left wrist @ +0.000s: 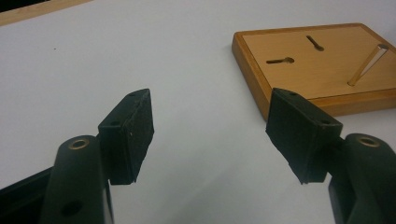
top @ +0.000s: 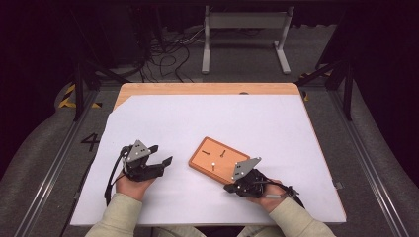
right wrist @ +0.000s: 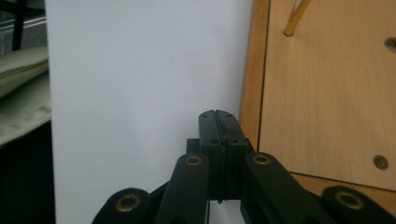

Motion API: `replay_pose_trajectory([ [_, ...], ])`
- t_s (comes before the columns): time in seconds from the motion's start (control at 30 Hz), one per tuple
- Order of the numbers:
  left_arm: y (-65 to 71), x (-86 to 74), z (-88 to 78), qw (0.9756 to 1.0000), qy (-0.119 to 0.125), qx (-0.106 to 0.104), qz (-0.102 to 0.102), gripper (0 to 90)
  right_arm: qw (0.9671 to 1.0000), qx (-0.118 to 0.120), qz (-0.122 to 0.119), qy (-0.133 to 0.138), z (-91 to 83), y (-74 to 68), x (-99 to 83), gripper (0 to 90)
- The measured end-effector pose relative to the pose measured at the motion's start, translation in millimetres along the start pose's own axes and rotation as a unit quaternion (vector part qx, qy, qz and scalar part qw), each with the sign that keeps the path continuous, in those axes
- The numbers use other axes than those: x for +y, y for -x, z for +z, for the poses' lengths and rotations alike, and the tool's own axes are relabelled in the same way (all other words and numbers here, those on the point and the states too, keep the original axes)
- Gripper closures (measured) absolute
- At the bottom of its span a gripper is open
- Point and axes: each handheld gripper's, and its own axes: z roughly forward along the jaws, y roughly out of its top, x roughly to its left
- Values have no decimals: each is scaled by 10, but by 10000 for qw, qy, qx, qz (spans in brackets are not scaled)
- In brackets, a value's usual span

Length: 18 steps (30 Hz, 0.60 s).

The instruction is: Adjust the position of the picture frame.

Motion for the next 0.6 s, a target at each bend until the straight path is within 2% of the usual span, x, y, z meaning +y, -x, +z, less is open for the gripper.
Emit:
replay_pose_trajectory([
  [0.17,3,-1,10,10000,10,-7,-20,322,9996,-213,202,-16,-77,107,-74,900],
  [0.6,9,5,16,10000,-22,-26,-21,322,9973,-547,486,53,-230,310,-203,900],
])
